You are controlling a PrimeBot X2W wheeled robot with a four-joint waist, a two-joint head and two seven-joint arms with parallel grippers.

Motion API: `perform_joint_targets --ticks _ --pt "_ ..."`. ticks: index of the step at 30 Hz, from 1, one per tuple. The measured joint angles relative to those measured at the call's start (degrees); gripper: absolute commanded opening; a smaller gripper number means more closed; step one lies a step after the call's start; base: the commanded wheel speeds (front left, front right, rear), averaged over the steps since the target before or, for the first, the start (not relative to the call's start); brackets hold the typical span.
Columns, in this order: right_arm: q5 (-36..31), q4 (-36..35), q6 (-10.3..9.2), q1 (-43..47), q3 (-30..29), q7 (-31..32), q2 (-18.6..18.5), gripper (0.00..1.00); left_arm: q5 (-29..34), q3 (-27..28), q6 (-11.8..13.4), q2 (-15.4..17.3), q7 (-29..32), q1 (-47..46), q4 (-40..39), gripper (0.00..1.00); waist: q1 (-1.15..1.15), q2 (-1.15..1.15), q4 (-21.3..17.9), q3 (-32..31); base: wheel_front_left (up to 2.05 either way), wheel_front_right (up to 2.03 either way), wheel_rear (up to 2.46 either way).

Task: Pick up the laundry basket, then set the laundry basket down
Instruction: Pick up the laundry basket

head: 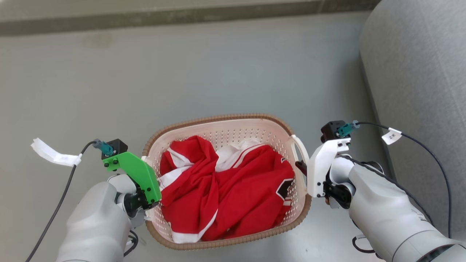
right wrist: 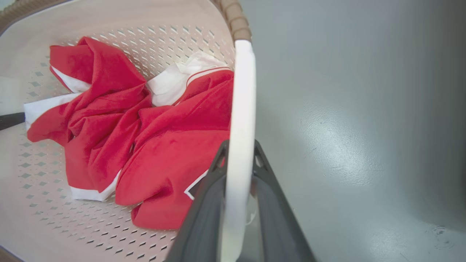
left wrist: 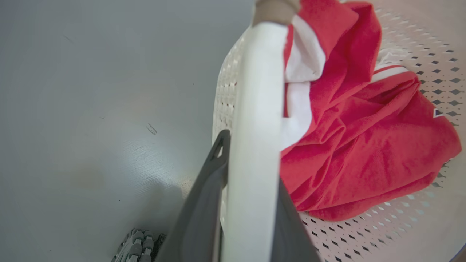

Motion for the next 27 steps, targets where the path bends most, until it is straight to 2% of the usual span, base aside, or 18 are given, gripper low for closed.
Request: perform_joint_targets --ticks 16,27 --pt "3.53 0.36 -0.01 1.88 0.97 5.77 0.23 0.0 -2.53 -0.1 0.01 0.45 3.5 2.26 0.8 0.0 0.0 0.0 0.01 -11.3 0.0 0.0 0.0" --pt "4.47 0.37 0.0 1.87 1.57 7.46 0.49 0.0 -3.07 -0.68 0.01 1.13 4.74 3.1 0.56 0.0 0.0 0.0 -0.35 -15.75 0.0 0.0 0.0"
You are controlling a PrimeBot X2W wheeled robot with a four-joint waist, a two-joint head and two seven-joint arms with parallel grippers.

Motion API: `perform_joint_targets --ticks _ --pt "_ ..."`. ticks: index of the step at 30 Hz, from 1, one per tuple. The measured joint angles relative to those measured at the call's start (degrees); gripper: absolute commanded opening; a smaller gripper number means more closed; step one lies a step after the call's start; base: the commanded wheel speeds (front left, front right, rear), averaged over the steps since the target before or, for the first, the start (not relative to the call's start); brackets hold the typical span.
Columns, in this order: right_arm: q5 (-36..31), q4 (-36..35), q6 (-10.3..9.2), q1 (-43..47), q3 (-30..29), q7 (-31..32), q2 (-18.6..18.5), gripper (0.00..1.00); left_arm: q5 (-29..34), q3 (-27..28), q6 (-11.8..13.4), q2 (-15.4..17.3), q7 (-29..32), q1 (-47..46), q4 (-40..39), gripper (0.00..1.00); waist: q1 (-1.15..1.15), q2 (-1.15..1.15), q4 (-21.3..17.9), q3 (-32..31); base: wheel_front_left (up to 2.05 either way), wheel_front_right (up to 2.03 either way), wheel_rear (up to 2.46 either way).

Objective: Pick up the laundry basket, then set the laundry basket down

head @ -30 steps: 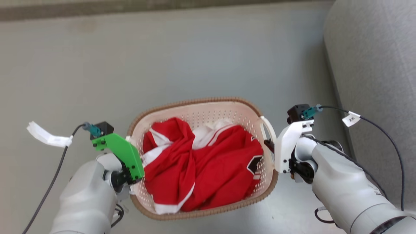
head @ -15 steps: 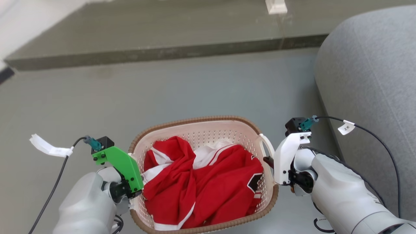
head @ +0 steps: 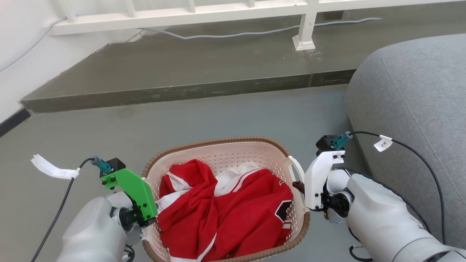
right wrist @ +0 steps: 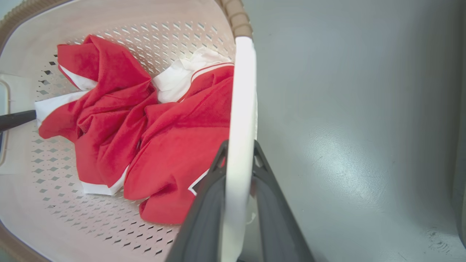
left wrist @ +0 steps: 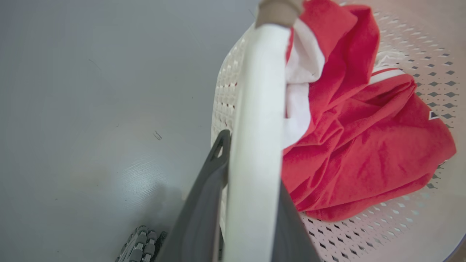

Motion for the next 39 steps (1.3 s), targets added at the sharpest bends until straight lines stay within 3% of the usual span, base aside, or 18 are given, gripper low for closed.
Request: perform_joint_targets --ticks 39 --pt "2.18 -0.03 0.0 -0.82 1.36 0.3 0.0 0.0 -1.96 -2.29 0.0 1.09 -0.53 0.54 -1.88 0.0 0.0 0.0 -0.06 0.59 0.0 0.0 0.0"
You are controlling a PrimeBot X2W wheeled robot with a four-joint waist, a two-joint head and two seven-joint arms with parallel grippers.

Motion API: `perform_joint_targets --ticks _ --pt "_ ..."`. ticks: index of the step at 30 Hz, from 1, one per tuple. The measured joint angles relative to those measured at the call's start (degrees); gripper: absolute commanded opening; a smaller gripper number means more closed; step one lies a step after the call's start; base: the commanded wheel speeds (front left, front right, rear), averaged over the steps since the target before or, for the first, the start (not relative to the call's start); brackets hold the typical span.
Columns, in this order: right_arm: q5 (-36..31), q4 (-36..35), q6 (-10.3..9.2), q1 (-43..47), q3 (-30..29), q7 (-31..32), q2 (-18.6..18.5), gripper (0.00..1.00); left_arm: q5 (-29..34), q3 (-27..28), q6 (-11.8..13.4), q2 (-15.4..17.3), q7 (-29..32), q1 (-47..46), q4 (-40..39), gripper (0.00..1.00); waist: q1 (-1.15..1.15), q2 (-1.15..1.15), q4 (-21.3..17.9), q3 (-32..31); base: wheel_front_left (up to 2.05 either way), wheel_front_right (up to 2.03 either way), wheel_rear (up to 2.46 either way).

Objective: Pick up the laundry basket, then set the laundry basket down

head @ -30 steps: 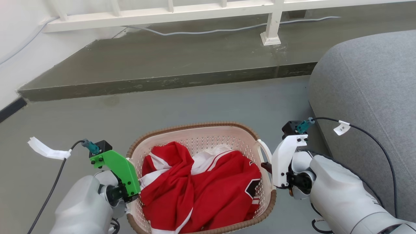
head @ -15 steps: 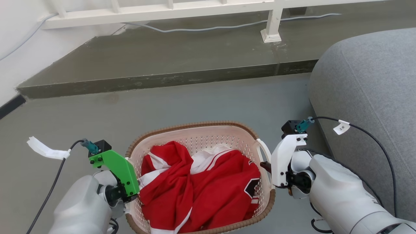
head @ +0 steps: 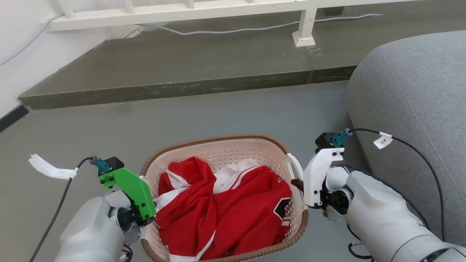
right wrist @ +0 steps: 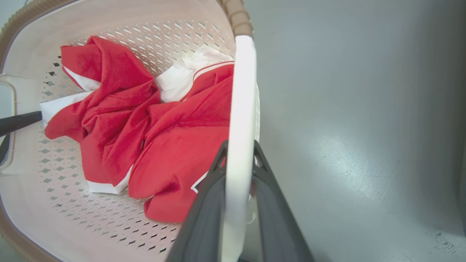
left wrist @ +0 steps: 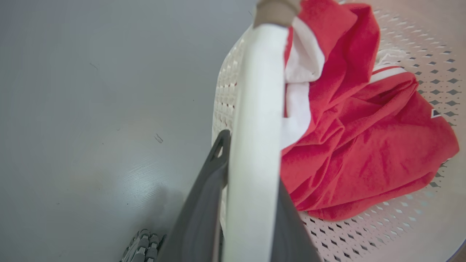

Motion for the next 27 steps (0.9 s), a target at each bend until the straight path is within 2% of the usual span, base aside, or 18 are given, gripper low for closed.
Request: perform_joint_targets --ticks 12,27 --pt "0.41 -0.01 -0.01 -0.08 0.59 -0.51 -0.12 0.0 -0.47 -0.59 0.0 0.18 -1.05 0.25 -0.77 0.0 0.0 0.0 0.06 0.45 0.0 0.0 0.0" --pt "0.2 -1.29 0.0 -1.74 1.51 -5.16 -0.92 0.0 0.22 -0.8 -0.05 0.04 -8.94 -0.52 -1.97 0.0 0.0 0.0 -0.18 5.71 0.0 0.0 0.0"
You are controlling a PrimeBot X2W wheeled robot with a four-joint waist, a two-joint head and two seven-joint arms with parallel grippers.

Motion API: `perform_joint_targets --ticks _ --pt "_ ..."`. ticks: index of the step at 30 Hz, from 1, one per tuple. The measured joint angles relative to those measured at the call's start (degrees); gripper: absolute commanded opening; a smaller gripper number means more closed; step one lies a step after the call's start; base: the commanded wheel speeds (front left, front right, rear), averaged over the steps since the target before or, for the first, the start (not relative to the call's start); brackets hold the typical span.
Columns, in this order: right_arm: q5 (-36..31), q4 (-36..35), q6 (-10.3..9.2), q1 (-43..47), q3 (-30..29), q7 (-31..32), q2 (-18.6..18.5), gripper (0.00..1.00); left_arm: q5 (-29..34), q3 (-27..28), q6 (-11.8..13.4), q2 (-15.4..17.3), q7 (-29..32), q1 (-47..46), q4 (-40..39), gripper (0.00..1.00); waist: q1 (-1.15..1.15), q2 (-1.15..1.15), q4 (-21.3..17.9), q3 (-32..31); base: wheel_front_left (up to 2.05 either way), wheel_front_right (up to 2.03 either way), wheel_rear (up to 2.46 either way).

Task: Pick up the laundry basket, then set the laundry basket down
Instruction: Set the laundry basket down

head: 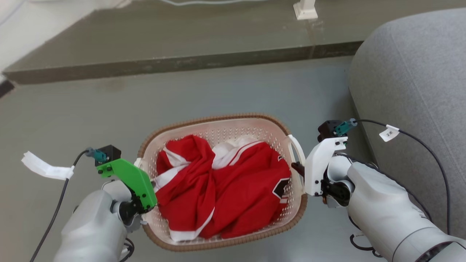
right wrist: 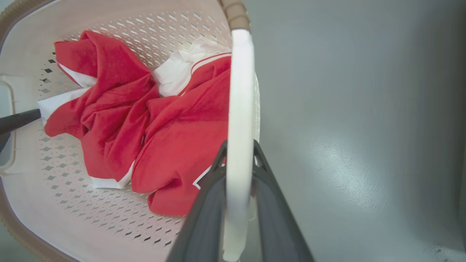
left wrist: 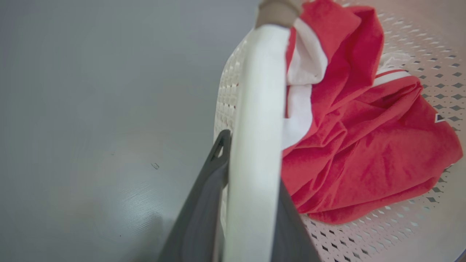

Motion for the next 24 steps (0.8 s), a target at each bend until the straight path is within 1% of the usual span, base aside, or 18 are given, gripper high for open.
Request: perform_joint_targets --ticks 4,10,24 --pt "-0.01 -0.01 0.0 -0.79 -0.01 -1.48 -0.44 0.0 1.66 -0.87 0.0 -0.36 -1.69 -1.48 -0.2 0.0 0.0 0.0 -0.13 2.18 0.0 0.0 0.0" --pt "-0.01 -0.09 -0.01 -1.91 -0.04 -3.01 -0.73 0.0 2.49 -1.76 0.27 -0.62 -3.65 -2.97 -0.24 0.0 0.0 0.0 -0.38 5.64 0.0 0.0 0.0" --pt "-0.03 -0.09 -0.08 -4.97 0.01 -5.09 -0.8 0.0 4.42 -3.5 1.4 -0.8 -5.66 -6.76 0.33 0.0 0.0 0.0 -0.9 13.96 0.0 0.0 0.0"
